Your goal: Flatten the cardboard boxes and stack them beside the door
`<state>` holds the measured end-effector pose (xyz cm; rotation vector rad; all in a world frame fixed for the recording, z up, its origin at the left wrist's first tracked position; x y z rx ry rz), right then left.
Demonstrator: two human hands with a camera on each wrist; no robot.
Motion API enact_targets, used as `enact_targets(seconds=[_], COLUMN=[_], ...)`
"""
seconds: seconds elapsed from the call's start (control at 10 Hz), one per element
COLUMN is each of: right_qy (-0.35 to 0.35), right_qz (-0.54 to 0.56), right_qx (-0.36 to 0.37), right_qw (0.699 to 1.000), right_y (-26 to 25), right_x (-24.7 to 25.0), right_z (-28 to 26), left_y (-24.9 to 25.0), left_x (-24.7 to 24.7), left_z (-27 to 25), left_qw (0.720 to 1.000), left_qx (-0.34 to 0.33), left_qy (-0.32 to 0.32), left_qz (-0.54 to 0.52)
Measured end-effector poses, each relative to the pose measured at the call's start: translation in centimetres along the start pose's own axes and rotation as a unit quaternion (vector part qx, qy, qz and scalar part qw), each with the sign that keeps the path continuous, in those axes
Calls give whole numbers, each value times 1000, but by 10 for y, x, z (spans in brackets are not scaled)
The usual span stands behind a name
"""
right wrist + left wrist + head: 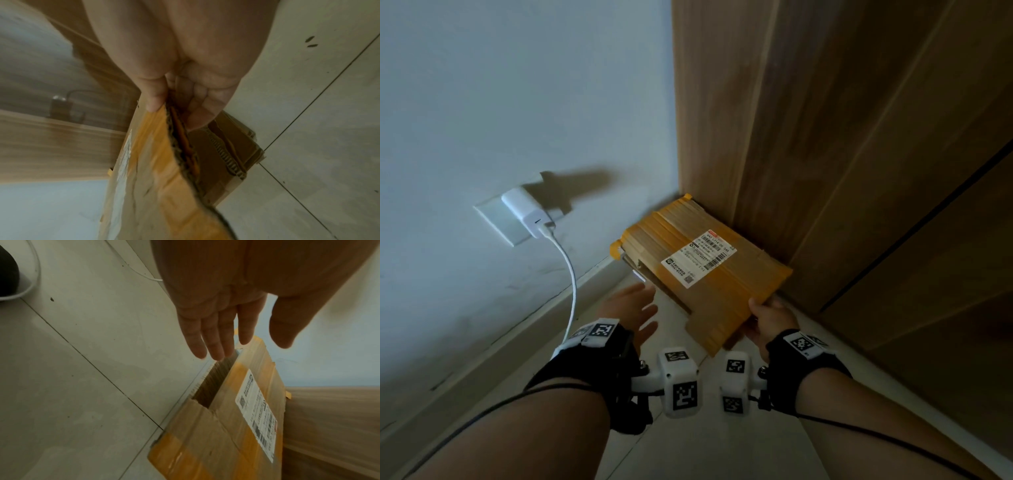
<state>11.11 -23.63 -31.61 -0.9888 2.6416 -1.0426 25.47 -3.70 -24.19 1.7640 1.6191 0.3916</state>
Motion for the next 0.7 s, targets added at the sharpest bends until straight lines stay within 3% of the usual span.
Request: enact_targets(seconds=[0.2, 0.3, 0.5, 0.7], right_qy=[107, 123, 83, 84], right_qz=[-186, -185, -171, -221], right_qx=[-14, -6, -26, 23], right_qw=[977, 975, 981, 971], right_y=[6, 4, 15, 0], right_x=[19, 19, 10, 14], right_z=[22, 26, 33, 20], left_y=[-16, -20, -19, -9], left_x=[21, 26, 28, 23], left_z=[9, 7, 8, 3], left_qw=[997, 995, 994, 994], left_qx=[26, 33, 31, 13], left_qy=[72, 89, 97, 100], left_qz=[18, 22, 27, 45])
Point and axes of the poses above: each hand's wrist, its own z-axis towards the middle knuckle, its own x-axis out of the back of the hand, y = z × x, the point moved 10 cm from there along z, towards the middle knuckle, and after that the axes turned 11 degrees about -z, right-handed, at the moved point
